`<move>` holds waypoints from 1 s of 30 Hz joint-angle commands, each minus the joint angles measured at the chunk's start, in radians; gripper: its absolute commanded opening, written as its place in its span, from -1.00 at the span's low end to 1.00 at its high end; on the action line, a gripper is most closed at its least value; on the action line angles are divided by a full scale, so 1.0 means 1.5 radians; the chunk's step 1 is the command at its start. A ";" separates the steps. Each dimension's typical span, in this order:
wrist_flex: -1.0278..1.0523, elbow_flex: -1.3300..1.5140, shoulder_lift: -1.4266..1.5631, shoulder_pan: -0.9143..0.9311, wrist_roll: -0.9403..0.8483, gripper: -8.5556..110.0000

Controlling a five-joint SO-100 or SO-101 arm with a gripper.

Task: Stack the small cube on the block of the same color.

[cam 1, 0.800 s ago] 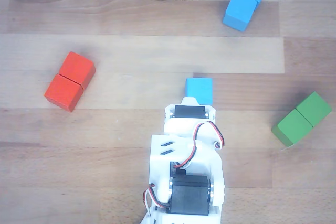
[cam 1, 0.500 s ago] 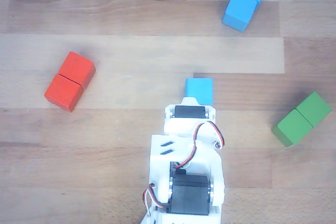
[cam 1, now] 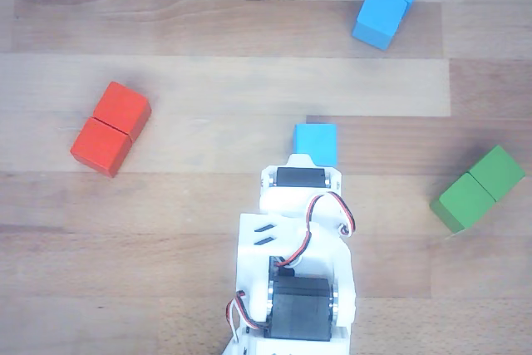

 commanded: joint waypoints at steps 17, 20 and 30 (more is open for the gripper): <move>-0.007 -0.005 0.021 0.005 -0.003 -0.86; -0.007 -0.005 0.021 0.005 -0.003 -0.86; -0.007 -0.005 0.021 -0.001 -0.009 -0.85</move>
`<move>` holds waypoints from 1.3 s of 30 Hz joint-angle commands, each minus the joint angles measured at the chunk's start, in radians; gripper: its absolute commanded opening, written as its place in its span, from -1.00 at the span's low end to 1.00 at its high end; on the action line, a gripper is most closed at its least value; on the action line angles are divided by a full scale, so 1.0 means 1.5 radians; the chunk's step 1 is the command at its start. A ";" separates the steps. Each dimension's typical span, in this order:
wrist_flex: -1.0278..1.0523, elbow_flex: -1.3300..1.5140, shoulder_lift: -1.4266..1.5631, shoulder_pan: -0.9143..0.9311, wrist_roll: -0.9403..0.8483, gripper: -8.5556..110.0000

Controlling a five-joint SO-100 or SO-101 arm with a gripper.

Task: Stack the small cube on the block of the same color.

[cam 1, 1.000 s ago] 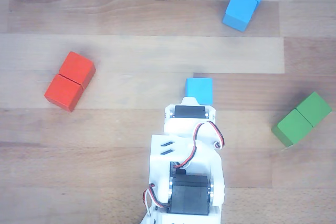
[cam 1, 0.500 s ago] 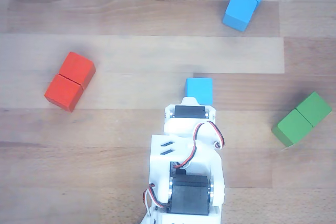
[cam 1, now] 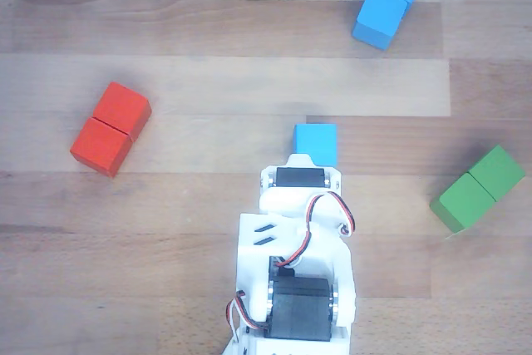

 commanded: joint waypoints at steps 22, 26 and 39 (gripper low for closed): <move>-0.007 -0.009 0.012 -0.001 -0.005 -0.85; -0.007 -0.017 -0.028 0.004 -0.006 -0.85; -0.130 -0.173 -0.236 0.003 -0.007 -0.85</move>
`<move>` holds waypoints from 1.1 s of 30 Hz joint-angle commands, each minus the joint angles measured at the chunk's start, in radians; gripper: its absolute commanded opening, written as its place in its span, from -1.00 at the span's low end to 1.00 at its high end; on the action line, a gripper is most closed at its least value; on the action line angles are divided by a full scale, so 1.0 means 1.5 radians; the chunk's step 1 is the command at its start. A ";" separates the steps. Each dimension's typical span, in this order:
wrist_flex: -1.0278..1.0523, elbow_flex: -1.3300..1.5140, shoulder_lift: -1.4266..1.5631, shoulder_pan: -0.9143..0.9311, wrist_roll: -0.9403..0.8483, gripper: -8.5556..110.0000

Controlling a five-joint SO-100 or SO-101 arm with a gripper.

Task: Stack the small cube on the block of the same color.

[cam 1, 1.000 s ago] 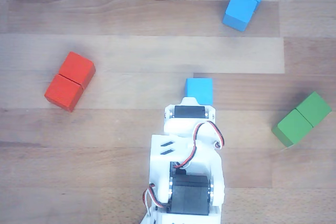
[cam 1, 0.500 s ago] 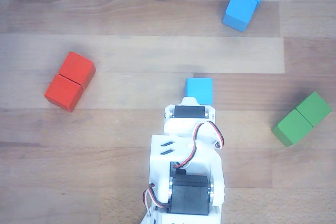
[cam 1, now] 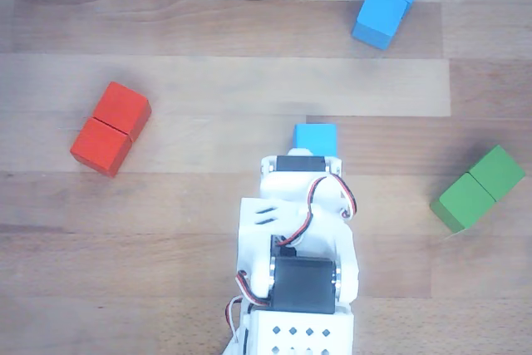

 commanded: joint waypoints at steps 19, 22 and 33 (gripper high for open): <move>0.178 -0.754 -0.574 0.005 -0.003 -0.85; 0.268 -0.802 -0.650 0.005 -0.003 -0.85; 0.216 -0.646 -0.712 0.006 0.001 -0.85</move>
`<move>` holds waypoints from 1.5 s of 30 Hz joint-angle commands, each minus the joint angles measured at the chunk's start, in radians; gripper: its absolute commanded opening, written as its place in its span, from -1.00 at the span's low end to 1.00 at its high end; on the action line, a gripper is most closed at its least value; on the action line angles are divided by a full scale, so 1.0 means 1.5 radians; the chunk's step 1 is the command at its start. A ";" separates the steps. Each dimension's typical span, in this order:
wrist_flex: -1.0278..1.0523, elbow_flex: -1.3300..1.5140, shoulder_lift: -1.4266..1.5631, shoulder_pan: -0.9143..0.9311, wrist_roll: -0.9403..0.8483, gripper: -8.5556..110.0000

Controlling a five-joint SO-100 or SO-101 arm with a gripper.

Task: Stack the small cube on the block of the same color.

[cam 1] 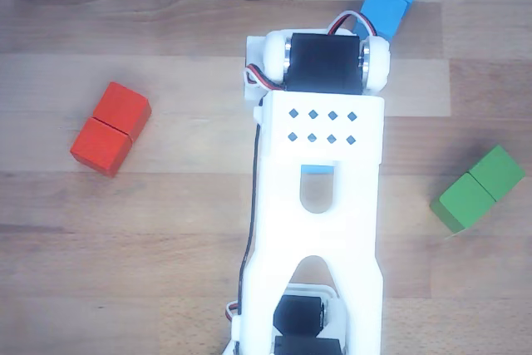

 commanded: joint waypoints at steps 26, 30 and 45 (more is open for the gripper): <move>-0.209 0.305 0.179 0.007 -0.001 -0.44; -0.210 0.307 0.178 0.007 0.000 -0.47; -0.213 0.302 0.104 0.007 -0.001 -0.55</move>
